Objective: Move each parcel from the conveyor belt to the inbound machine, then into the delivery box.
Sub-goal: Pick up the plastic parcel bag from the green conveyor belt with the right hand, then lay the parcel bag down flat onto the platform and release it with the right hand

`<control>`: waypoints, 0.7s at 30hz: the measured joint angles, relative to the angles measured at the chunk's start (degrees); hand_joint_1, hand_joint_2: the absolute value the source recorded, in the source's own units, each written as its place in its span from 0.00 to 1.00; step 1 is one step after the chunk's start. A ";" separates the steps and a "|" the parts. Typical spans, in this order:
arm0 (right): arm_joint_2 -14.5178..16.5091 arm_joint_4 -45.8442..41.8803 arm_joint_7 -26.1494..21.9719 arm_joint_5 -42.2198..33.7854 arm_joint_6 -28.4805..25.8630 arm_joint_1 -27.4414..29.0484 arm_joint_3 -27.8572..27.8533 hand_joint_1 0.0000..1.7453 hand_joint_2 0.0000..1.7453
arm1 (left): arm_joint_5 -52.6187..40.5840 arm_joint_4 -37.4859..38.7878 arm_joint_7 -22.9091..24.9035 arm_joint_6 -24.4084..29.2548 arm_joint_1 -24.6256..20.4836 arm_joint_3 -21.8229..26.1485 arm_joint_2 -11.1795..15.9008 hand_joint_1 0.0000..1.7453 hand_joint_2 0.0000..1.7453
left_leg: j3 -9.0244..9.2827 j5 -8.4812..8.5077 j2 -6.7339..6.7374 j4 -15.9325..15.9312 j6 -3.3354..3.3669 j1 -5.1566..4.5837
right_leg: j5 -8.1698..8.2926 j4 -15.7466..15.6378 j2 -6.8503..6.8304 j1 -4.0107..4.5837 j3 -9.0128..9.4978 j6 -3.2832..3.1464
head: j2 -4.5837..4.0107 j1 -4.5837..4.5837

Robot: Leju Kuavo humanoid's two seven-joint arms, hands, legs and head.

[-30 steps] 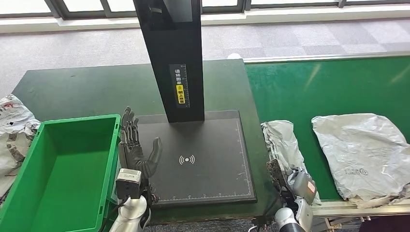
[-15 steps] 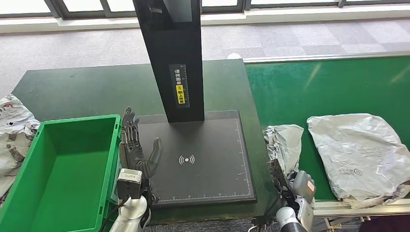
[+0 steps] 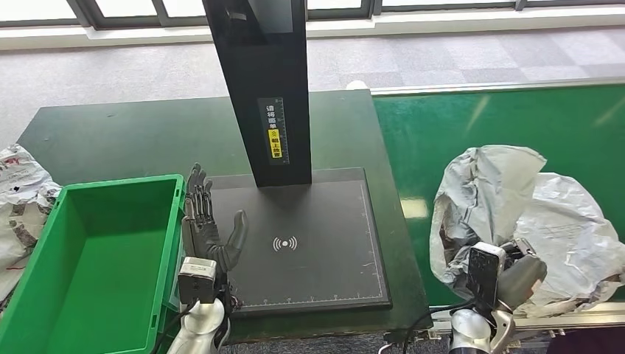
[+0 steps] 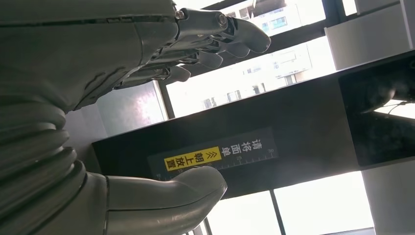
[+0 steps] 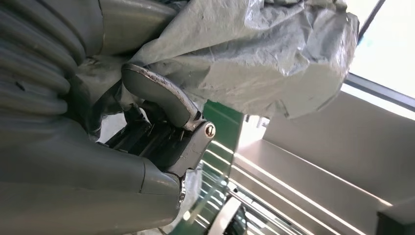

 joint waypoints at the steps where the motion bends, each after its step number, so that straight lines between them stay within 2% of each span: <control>1: 0.02 -1.78 -0.03 -0.14 0.00 0.16 0.32 1.00 1.00 | -0.02 0.03 0.00 -0.02 -0.01 0.00 0.00 0.00 1.00 | 0.01 0.00 0.02 0.00 0.00 -0.01 | 0.01 0.00 0.02 -0.01 0.00 0.01 | 0.00 0.00; 8: 0.01 -11.07 -0.04 0.14 0.07 1.48 3.74 1.00 1.00 | -0.28 0.26 0.00 -0.74 -0.06 0.01 0.00 0.00 1.00 | 0.02 0.01 0.04 0.01 0.01 -0.04 | 0.04 0.01 0.04 -0.05 -0.02 0.04 | 0.00 -0.01; 12: -0.03 -15.51 -0.08 1.38 0.50 2.02 10.40 1.00 1.00 | -0.57 0.29 0.00 -1.37 -0.11 0.03 0.00 0.00 1.00 | 0.03 0.01 0.12 0.00 0.01 -0.03 | 0.04 0.03 0.10 -0.04 -0.05 0.04 | 0.00 -0.01; 16: -0.15 -15.82 -0.01 2.22 3.31 1.61 18.02 1.00 1.00 | -0.67 0.28 0.00 -1.75 -0.13 0.05 0.00 0.00 1.00 | 0.03 0.02 0.12 0.00 0.00 -0.02 | 0.04 0.04 0.11 -0.02 -0.06 0.04 | 0.00 -0.02; 21: -0.19 -15.33 0.17 2.33 3.95 0.88 23.04 1.00 1.00 | -0.71 0.29 0.00 -1.84 -0.12 0.17 -0.01 0.00 1.00 | 0.02 0.03 0.09 0.00 0.02 -0.03 | 0.04 0.04 0.08 -0.04 -0.05 0.04 | 0.00 -0.02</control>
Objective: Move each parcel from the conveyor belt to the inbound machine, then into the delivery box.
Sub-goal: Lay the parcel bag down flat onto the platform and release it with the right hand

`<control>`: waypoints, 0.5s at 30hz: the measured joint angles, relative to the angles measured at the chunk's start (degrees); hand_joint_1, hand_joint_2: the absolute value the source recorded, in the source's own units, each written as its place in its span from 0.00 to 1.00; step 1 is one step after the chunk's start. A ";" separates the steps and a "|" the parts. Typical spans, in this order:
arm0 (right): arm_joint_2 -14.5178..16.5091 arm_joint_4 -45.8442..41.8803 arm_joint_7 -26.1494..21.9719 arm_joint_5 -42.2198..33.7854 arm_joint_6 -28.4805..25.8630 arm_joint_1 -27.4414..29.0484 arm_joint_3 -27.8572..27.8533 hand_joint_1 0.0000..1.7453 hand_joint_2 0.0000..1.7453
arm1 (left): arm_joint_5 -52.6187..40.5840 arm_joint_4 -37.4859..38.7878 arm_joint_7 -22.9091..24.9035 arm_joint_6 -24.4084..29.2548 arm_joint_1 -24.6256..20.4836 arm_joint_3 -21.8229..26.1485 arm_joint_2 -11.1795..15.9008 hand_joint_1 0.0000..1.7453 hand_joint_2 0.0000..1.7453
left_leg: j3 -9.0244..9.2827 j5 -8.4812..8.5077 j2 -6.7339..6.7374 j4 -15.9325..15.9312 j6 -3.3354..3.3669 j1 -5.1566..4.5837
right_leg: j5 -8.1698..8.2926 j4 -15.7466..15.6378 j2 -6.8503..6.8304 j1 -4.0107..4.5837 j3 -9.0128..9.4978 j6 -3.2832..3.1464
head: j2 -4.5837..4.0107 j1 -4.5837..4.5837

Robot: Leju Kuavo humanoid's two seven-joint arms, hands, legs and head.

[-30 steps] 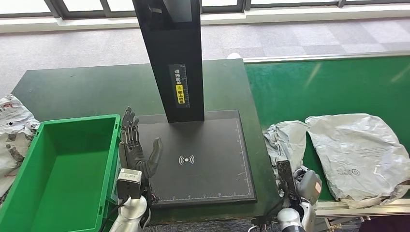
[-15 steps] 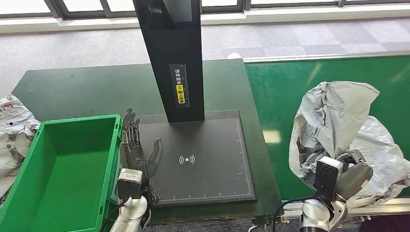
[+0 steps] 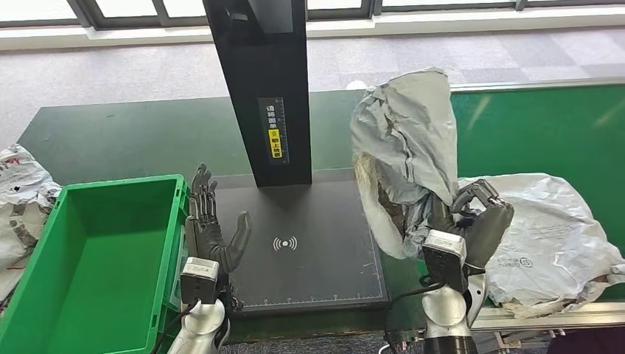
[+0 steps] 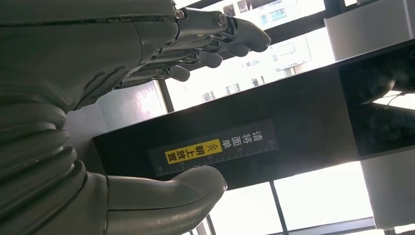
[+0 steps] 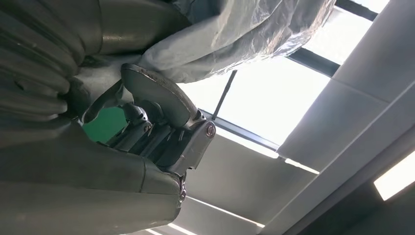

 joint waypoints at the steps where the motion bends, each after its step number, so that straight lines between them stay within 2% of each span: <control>1: -0.01 0.08 0.03 -0.01 -0.01 -0.08 0.53 1.00 1.00 | -0.01 -0.01 0.00 0.00 0.00 0.03 0.00 0.00 1.00 | 0.00 0.00 0.01 0.00 0.00 0.00 | 0.00 0.00 0.00 -0.01 0.00 0.00 | 0.00 0.00; 15: -0.03 0.28 0.05 -0.01 -0.02 -0.28 2.39 1.00 1.00 | -0.01 -0.01 0.00 0.00 0.03 0.24 -0.02 0.00 1.00 | -0.01 -0.01 0.01 0.00 0.00 -0.01 | 0.00 -0.01 0.00 -0.01 -0.02 0.00 | 0.00 0.00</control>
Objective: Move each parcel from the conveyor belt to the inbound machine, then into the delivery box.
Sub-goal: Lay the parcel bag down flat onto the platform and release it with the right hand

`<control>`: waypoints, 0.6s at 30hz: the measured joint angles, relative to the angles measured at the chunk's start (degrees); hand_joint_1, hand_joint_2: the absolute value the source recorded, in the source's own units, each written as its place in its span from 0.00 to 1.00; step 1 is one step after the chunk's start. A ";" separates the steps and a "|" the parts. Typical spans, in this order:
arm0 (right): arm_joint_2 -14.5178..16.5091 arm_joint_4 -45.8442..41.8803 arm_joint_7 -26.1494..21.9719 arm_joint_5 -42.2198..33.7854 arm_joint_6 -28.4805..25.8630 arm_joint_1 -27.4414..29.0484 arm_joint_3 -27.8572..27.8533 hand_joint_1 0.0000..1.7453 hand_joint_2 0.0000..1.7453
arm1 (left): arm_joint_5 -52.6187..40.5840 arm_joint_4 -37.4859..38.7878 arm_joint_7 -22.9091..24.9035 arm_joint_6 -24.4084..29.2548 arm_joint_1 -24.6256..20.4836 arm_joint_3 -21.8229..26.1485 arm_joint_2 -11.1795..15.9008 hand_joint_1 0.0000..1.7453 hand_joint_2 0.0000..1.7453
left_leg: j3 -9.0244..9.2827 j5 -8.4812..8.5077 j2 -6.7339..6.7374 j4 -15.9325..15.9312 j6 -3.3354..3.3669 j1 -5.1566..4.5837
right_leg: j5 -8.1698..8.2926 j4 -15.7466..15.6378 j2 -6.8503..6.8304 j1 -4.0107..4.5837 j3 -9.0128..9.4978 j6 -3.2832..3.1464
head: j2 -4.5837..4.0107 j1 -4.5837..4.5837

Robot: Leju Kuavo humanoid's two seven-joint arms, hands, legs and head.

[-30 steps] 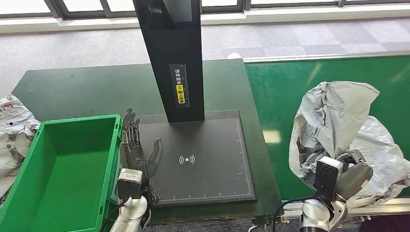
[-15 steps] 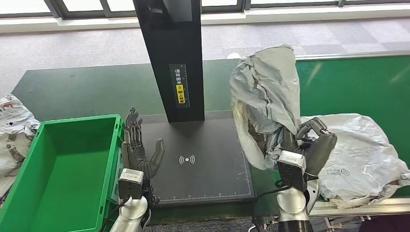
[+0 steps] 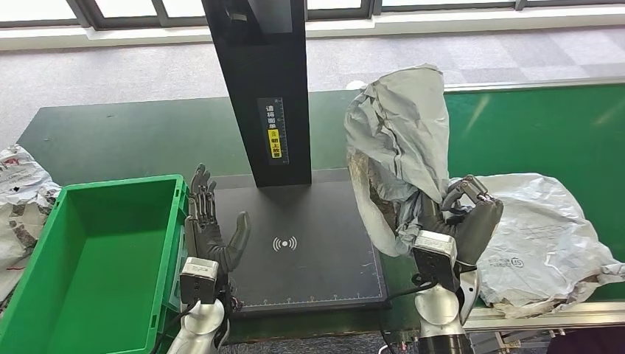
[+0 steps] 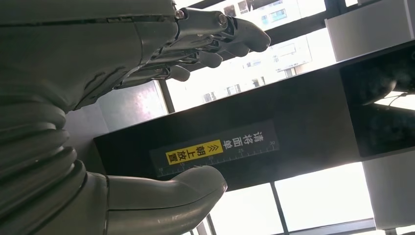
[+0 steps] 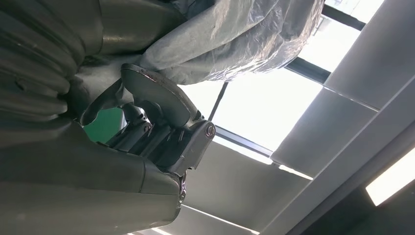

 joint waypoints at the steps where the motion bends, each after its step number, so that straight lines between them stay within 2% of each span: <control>1: 0.00 0.02 0.00 -0.02 0.21 0.00 0.01 1.00 1.00 | 0.00 0.01 0.00 0.00 0.00 0.02 -0.01 0.00 1.00 | 0.00 0.00 0.00 0.00 0.00 0.00 | 0.00 0.00 0.00 0.00 0.00 0.00 | 0.00 0.00; 3: 0.00 0.16 0.02 -0.14 2.23 -0.02 0.12 1.00 1.00 | -0.01 0.01 0.00 -0.11 0.01 0.08 -0.02 0.00 1.00 | 0.00 0.00 0.00 0.00 0.00 0.00 | 0.00 0.00 0.00 0.00 0.01 0.00 | 0.00 0.01; 9: -0.08 3.84 0.05 -2.45 15.07 -0.97 3.74 1.00 1.00 | 0.12 0.02 0.00 -1.13 0.01 0.13 -0.02 0.00 1.00 | 0.00 0.01 -0.01 0.00 0.00 0.01 | 0.00 0.01 0.02 0.01 0.00 0.00 | 0.00 0.01; 14: -0.29 6.57 0.09 -5.54 20.68 -1.67 7.94 1.00 1.00 | 0.72 0.43 0.00 -2.07 -0.07 0.14 -0.02 0.00 1.00 | 0.00 0.01 0.01 0.00 -0.01 0.01 | 0.00 0.02 0.02 0.01 -0.02 0.00 | 0.00 0.02; 18: -0.44 9.95 0.32 -4.07 24.03 -2.29 9.95 1.00 1.00 | 1.08 1.13 0.00 -2.35 -0.18 0.14 -0.02 0.00 1.00 | -0.01 0.01 0.02 0.00 -0.01 0.01 | 0.00 0.01 0.02 0.01 -0.02 0.00 | 0.00 0.02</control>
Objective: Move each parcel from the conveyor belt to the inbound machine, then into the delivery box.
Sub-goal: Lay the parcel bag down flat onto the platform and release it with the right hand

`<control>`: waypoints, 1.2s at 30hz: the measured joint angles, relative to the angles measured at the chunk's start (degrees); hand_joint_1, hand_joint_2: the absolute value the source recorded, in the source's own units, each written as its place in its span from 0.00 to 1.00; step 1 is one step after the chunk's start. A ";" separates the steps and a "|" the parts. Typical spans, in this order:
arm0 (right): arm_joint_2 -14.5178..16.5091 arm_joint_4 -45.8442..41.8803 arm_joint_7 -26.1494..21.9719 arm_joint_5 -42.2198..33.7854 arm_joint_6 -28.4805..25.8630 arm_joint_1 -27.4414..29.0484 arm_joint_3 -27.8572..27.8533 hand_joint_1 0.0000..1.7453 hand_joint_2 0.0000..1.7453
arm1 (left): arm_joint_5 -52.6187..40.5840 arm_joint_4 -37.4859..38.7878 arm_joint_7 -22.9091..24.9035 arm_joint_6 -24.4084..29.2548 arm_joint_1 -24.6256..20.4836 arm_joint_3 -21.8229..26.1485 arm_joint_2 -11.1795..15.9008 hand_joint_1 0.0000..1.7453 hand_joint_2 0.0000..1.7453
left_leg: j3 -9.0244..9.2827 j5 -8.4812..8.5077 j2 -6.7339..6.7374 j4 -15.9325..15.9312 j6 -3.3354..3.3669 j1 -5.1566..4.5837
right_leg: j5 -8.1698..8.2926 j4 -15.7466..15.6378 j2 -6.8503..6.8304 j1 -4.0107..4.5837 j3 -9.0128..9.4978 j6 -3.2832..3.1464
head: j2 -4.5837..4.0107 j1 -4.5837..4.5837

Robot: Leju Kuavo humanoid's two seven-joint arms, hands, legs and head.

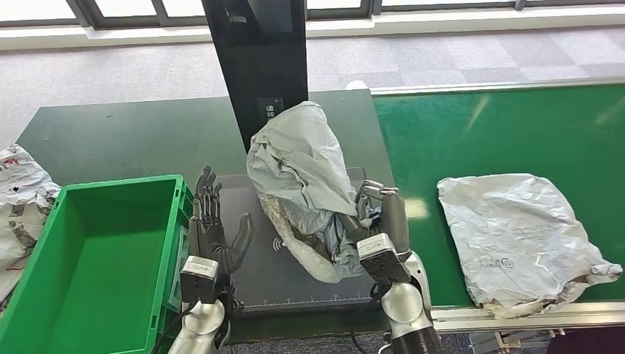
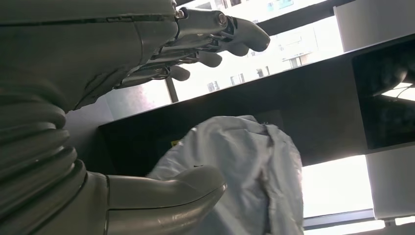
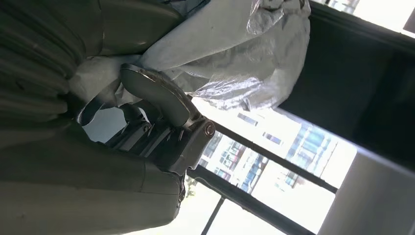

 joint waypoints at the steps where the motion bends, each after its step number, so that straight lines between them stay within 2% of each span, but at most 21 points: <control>1: 0.00 1.15 -0.14 0.44 0.14 -0.19 0.34 1.00 1.00 | 0.13 0.17 0.00 0.07 -0.02 0.00 0.00 0.00 1.00 | 0.00 0.00 0.00 0.00 0.00 0.00 | 0.00 0.00 0.00 0.00 0.00 0.00 | 0.00 0.00; 11: 0.17 13.25 0.28 6.68 1.36 -2.15 2.75 1.00 1.00 | 1.26 1.34 0.00 1.25 -0.16 0.00 0.02 0.00 1.00 | 0.00 0.01 -0.03 0.00 0.00 0.00 | 0.00 0.01 -0.02 0.00 0.04 0.00 | 0.00 0.00; 17: 0.27 16.54 0.33 7.18 1.41 -2.60 3.13 0.99 1.00 | 1.49 1.49 0.00 1.32 -0.19 0.00 0.02 0.00 1.00 | -0.01 0.00 -0.04 0.00 0.00 0.00 | 0.00 0.00 -0.04 0.00 0.04 0.00 | 0.00 0.00; 19: 0.32 17.30 0.38 7.57 1.46 -2.73 3.14 0.49 1.00 | 1.51 1.55 0.00 1.38 -0.19 0.00 0.02 0.00 1.00 | -0.01 0.00 -0.04 0.00 0.00 0.00 | 0.00 0.00 -0.04 0.00 0.04 0.00 | 0.00 0.00; 21: 0.39 18.29 0.84 8.47 1.25 -3.04 3.15 0.00 0.50 | 1.53 1.55 0.00 1.50 -0.19 0.00 0.02 0.00 1.00 | -0.02 0.00 -0.04 0.00 0.00 0.00 | 0.00 0.00 -0.05 0.00 0.04 0.00 | 0.00 0.00; 23: 0.52 19.64 1.74 9.62 0.52 -3.58 3.15 0.00 0.00 | 1.54 1.54 0.00 1.72 -0.19 0.00 0.02 0.00 1.00 | -0.02 0.00 -0.04 0.00 0.00 0.00 | 0.00 0.00 -0.05 0.00 0.04 0.00 | 0.00 0.00; 28: 1.02 23.86 3.54 11.73 -0.61 -5.53 3.15 0.00 0.00 | 1.54 1.53 0.00 2.20 -0.19 0.00 0.02 0.00 1.00 | -0.01 0.01 -0.04 0.00 0.00 0.00 | 0.01 0.01 -0.05 0.00 0.04 0.00 | 0.00 0.00; 36: 1.60 28.32 3.70 12.22 -0.62 -7.47 3.15 0.00 0.00 | 1.45 1.57 0.00 3.14 -0.19 0.00 0.02 0.00 1.00 | -0.01 0.01 -0.05 0.00 0.00 0.00 | 0.01 0.01 -0.04 0.00 0.04 0.00 | 0.00 0.00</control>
